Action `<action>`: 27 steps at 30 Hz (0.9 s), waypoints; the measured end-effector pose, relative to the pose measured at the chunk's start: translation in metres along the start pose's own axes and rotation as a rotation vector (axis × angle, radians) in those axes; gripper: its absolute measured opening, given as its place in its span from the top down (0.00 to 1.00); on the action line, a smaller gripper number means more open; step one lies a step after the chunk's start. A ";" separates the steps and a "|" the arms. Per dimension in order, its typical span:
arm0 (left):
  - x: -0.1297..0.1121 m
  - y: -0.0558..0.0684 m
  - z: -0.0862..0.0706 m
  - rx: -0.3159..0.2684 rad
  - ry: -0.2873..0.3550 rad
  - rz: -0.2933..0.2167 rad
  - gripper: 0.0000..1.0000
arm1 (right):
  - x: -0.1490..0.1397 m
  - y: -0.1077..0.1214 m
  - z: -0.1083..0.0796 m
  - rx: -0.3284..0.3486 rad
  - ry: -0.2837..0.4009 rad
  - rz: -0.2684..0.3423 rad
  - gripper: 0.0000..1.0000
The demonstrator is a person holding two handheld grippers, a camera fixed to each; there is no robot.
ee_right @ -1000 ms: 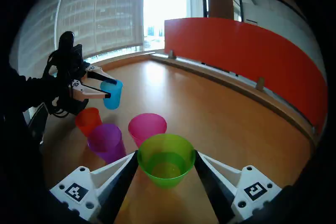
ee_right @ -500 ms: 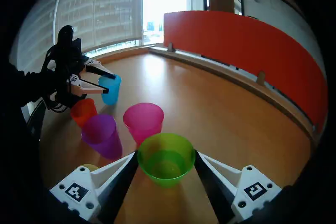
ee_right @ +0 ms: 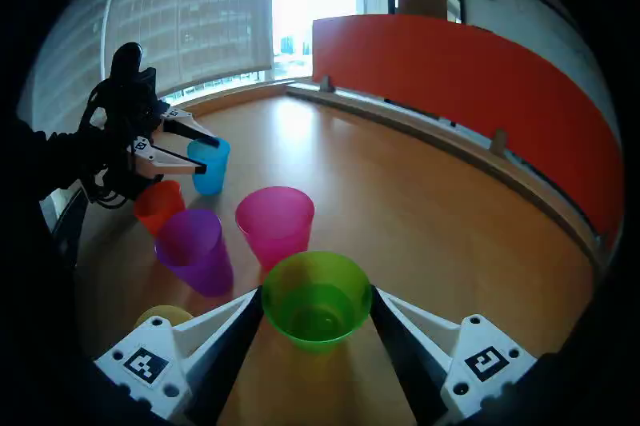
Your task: Pour water
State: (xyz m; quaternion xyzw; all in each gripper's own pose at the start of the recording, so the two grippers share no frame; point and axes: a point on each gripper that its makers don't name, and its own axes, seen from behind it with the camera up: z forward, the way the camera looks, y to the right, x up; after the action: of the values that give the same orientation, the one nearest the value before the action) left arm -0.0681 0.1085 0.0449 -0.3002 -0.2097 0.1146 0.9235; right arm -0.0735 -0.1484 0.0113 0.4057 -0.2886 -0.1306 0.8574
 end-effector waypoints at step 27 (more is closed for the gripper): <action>-0.017 0.002 -0.006 0.006 -0.088 0.027 0.11 | -0.006 -0.001 -0.005 -0.017 -0.003 0.008 0.05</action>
State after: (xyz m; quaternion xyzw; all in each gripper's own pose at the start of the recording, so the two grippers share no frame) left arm -0.0810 0.1011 0.0344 -0.2950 -0.2459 0.1409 0.9125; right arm -0.0754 -0.1427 0.0058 0.3972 -0.2904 -0.1302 0.8608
